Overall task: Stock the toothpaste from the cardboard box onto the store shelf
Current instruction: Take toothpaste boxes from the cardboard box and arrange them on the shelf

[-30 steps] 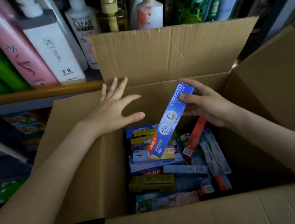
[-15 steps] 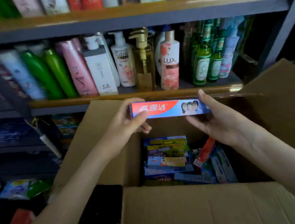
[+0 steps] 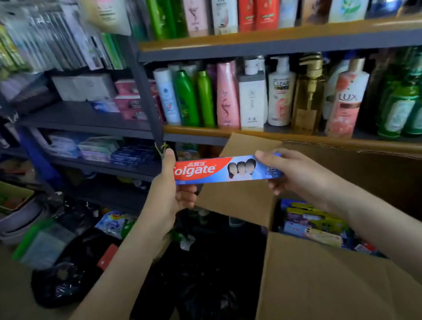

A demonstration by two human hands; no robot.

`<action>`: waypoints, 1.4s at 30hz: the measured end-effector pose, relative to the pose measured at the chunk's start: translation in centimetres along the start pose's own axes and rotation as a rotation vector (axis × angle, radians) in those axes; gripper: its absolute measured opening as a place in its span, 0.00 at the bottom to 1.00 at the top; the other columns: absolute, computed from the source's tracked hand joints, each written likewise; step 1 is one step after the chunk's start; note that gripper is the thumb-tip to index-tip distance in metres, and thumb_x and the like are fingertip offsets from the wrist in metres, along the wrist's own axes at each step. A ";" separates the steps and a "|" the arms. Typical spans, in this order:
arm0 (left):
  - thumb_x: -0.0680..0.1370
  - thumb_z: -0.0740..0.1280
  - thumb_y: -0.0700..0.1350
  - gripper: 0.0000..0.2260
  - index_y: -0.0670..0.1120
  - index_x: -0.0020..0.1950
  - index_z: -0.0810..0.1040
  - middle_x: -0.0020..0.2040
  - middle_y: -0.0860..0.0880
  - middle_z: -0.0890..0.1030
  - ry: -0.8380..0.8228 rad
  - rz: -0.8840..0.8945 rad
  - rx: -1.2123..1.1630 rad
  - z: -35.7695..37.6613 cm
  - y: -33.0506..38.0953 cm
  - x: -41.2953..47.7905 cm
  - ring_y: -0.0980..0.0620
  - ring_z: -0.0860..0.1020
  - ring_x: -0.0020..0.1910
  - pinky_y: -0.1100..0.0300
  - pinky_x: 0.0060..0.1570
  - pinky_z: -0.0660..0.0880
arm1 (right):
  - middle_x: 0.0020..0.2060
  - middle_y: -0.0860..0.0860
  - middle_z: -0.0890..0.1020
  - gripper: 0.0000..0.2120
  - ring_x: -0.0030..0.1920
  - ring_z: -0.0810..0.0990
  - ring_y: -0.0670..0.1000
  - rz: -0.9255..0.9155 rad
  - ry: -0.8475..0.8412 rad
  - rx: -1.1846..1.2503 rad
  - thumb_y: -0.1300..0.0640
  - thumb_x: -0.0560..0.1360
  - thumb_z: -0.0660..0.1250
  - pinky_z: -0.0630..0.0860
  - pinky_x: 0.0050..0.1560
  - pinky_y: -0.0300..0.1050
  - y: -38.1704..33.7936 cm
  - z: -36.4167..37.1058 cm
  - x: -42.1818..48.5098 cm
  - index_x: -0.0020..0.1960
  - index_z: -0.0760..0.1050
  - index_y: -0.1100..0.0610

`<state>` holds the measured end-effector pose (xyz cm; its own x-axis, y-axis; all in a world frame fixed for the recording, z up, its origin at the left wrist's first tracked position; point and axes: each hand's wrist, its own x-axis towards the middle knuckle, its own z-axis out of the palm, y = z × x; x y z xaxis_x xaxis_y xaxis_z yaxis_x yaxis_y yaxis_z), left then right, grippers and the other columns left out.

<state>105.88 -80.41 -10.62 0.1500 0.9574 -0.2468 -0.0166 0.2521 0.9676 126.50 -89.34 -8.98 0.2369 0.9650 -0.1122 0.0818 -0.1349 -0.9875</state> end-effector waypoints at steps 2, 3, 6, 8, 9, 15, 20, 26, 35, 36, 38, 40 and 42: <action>0.77 0.55 0.68 0.30 0.41 0.41 0.77 0.27 0.46 0.77 0.019 -0.028 -0.034 -3.1 -0.2 1.0 0.52 0.75 0.24 0.62 0.25 0.73 | 0.36 0.49 0.78 0.17 0.33 0.73 0.49 -0.024 -0.008 -0.059 0.44 0.76 0.66 0.72 0.35 0.42 -0.5 3.1 1.1 0.50 0.76 0.59; 0.77 0.55 0.67 0.29 0.42 0.42 0.76 0.27 0.47 0.78 0.032 -0.043 -0.065 -4.9 -0.4 1.6 0.52 0.75 0.24 0.62 0.25 0.74 | 0.37 0.50 0.78 0.18 0.32 0.74 0.48 -0.040 -0.019 -0.108 0.44 0.76 0.65 0.73 0.35 0.41 -0.8 4.9 1.9 0.51 0.77 0.60; 0.80 0.57 0.63 0.25 0.39 0.50 0.75 0.29 0.45 0.79 0.068 -0.064 -0.195 -10.5 -1.0 4.3 0.52 0.77 0.26 0.61 0.26 0.75 | 0.40 0.53 0.80 0.20 0.31 0.75 0.48 -0.084 -0.001 -0.225 0.45 0.76 0.66 0.73 0.34 0.40 -1.6 10.9 4.7 0.54 0.76 0.63; 0.82 0.57 0.56 0.21 0.38 0.60 0.70 0.37 0.41 0.80 0.077 -0.080 -0.267 -14.2 -1.4 6.4 0.49 0.80 0.33 0.59 0.30 0.77 | 0.38 0.53 0.80 0.17 0.31 0.76 0.49 -0.084 0.036 -0.252 0.46 0.75 0.68 0.74 0.33 0.42 -2.1 15.1 7.1 0.52 0.74 0.60; 0.83 0.57 0.53 0.20 0.37 0.63 0.68 0.41 0.39 0.80 0.075 -0.093 -0.282 -15.9 -1.6 7.5 0.47 0.80 0.37 0.58 0.31 0.78 | 0.37 0.53 0.80 0.15 0.30 0.77 0.49 -0.074 0.041 -0.265 0.47 0.76 0.68 0.75 0.33 0.42 -2.2 17.2 8.2 0.51 0.73 0.59; 0.80 0.62 0.57 0.23 0.38 0.61 0.71 0.49 0.36 0.78 0.028 -0.242 -0.332 -24.4 -1.7 13.1 0.41 0.79 0.47 0.48 0.50 0.75 | 0.35 0.55 0.79 0.17 0.27 0.76 0.48 0.038 -0.003 -0.200 0.47 0.76 0.67 0.76 0.29 0.42 -0.4 26.5 14.0 0.52 0.75 0.61; 0.82 0.61 0.50 0.17 0.41 0.64 0.66 0.51 0.41 0.75 0.111 -0.212 -0.313 -27.7 -1.0 19.7 0.47 0.77 0.45 0.54 0.40 0.76 | 0.46 0.53 0.78 0.15 0.46 0.77 0.50 0.006 -0.047 -0.538 0.45 0.75 0.68 0.73 0.47 0.47 1.1 30.1 18.6 0.53 0.73 0.56; 0.83 0.57 0.49 0.13 0.43 0.63 0.62 0.52 0.44 0.72 0.137 -0.073 -0.078 -30.6 -1.4 27.8 0.49 0.76 0.48 0.57 0.41 0.76 | 0.68 0.50 0.70 0.27 0.68 0.63 0.55 -0.214 -0.109 -1.156 0.46 0.77 0.64 0.56 0.68 0.51 3.3 36.3 26.6 0.73 0.63 0.51; 0.82 0.59 0.50 0.12 0.42 0.58 0.64 0.53 0.45 0.74 0.081 0.030 0.033 -35.3 -3.2 45.0 0.51 0.78 0.50 0.62 0.41 0.79 | 0.65 0.51 0.72 0.24 0.66 0.66 0.53 -0.215 -0.068 -1.079 0.48 0.79 0.61 0.59 0.65 0.48 8.5 44.4 43.2 0.73 0.62 0.52; 0.82 0.60 0.49 0.12 0.42 0.57 0.64 0.53 0.46 0.74 0.045 0.037 0.050 -35.4 -3.9 46.8 0.54 0.78 0.49 0.64 0.40 0.79 | 0.65 0.51 0.72 0.23 0.65 0.66 0.53 -0.180 -0.049 -1.070 0.48 0.79 0.60 0.59 0.65 0.47 9.5 44.6 44.8 0.72 0.63 0.52; 0.81 0.61 0.48 0.09 0.44 0.54 0.66 0.51 0.48 0.75 -0.003 0.038 0.061 -35.1 -5.4 50.0 0.57 0.78 0.47 0.65 0.39 0.79 | 0.67 0.50 0.71 0.23 0.66 0.66 0.53 -0.112 -0.011 -1.065 0.48 0.80 0.59 0.58 0.66 0.46 11.6 44.9 47.6 0.73 0.62 0.53; 0.81 0.62 0.48 0.08 0.45 0.53 0.66 0.50 0.49 0.75 -0.030 0.032 0.045 -34.3 -7.1 53.1 0.58 0.78 0.47 0.64 0.39 0.79 | 0.69 0.50 0.68 0.26 0.68 0.64 0.53 -0.078 0.030 -1.053 0.47 0.80 0.60 0.56 0.67 0.45 13.7 45.1 49.7 0.75 0.60 0.53; 0.81 0.62 0.49 0.11 0.44 0.58 0.66 0.51 0.48 0.75 -0.073 0.017 0.017 -33.2 -8.6 56.0 0.56 0.78 0.48 0.64 0.40 0.78 | 0.69 0.49 0.68 0.29 0.68 0.64 0.52 -0.098 0.101 -1.067 0.45 0.78 0.62 0.53 0.68 0.45 15.5 45.5 51.5 0.75 0.59 0.53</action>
<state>81.64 -24.25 -34.53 0.2216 0.9485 -0.2264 -0.0026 0.2328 0.9725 95.94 -31.50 -35.12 0.2585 0.9658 0.0200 0.8958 -0.2319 -0.3791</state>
